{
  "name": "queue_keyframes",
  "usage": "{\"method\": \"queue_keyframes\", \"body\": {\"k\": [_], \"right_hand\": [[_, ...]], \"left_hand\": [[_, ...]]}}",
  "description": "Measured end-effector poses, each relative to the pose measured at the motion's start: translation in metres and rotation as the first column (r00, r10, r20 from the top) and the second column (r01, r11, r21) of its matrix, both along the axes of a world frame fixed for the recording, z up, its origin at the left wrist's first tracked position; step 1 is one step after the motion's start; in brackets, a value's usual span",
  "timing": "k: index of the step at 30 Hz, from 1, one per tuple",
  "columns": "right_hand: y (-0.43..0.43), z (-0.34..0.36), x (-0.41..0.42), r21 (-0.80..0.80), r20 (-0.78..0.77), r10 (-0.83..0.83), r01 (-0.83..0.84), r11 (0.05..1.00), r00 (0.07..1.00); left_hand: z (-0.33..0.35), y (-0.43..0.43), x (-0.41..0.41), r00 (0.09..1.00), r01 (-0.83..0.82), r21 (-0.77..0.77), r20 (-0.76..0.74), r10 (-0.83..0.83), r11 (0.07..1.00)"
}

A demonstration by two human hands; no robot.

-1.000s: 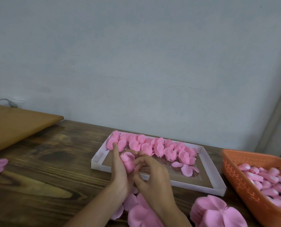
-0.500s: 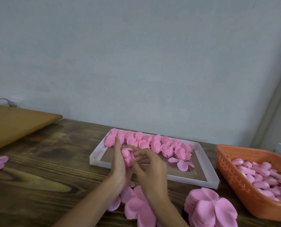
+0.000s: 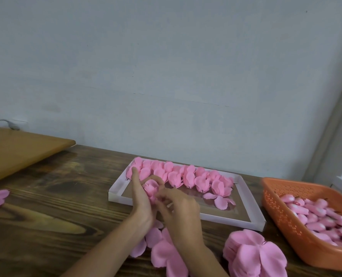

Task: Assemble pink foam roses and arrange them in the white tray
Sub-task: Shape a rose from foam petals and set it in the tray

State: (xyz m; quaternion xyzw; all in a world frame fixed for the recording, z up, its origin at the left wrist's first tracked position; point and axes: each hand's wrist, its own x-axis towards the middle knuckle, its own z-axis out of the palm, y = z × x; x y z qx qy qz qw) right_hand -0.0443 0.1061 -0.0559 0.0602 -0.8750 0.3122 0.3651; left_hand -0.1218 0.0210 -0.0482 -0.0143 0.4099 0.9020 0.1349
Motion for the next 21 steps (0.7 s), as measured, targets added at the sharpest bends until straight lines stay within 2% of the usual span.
{"method": "queue_keyframes", "body": {"k": [6,10,18,21], "right_hand": [[0.004,0.005,0.001,-0.024,-0.046,-0.018,0.017,1.000,0.999],[0.006,0.011,0.003,0.110,-0.019,-0.022,0.024,0.994,1.000],[0.019,0.014,0.000,0.296,-0.010,0.029,-0.024,0.955,1.000],[0.023,0.015,-0.001,0.290,0.013,0.037,-0.039,0.956,0.999]], "left_hand": [[-0.002,0.004,-0.001,0.998,0.057,-0.002,0.000,-0.057,0.998],[-0.007,0.003,-0.006,0.994,0.113,0.053,-0.012,-0.112,0.992],[0.000,-0.002,-0.009,0.972,0.233,0.033,-0.052,-0.231,0.972],[0.003,-0.005,-0.010,0.952,0.301,0.044,-0.073,-0.298,0.953]]}}
